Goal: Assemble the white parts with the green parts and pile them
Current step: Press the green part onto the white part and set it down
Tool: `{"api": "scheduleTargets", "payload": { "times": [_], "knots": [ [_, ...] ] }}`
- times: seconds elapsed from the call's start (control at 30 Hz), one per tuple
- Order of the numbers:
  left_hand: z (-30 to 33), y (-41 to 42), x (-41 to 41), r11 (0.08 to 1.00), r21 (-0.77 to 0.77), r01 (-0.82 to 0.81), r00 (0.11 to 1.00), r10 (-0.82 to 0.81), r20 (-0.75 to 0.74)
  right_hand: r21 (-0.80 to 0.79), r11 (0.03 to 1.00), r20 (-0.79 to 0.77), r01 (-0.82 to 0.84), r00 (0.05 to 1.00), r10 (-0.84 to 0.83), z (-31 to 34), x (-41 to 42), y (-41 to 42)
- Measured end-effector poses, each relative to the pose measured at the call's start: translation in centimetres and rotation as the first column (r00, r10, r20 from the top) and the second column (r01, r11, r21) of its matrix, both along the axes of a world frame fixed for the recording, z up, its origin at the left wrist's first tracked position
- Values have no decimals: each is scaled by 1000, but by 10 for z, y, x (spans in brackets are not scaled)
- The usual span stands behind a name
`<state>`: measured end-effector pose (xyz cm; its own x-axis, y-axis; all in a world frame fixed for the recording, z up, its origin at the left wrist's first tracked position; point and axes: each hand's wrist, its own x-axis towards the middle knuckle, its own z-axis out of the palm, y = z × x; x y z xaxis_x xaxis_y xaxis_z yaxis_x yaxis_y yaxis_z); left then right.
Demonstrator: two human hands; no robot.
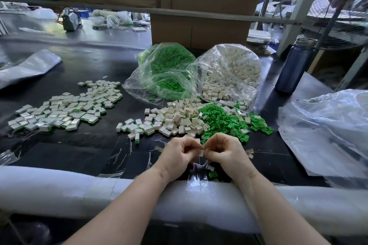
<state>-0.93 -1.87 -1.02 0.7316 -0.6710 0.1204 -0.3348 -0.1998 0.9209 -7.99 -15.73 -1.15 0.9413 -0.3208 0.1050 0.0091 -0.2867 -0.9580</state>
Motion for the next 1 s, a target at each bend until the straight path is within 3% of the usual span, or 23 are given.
{"api": "scheduleTargets", "payload": {
  "times": [0.4,0.73,1.0],
  "knots": [
    [-6,-2,2,996,-37,-81,995,83,55,222,974,23,49,998,-55,-2,-1,-2],
    [-6,-1,6,999,-28,-47,999,46,-25,144,988,-26,55,998,-51,-3,1,1],
    [-5,1,4,999,38,-33,996,30,88,121,992,-75,16,997,-7,-1,1,1]
  ]
}}
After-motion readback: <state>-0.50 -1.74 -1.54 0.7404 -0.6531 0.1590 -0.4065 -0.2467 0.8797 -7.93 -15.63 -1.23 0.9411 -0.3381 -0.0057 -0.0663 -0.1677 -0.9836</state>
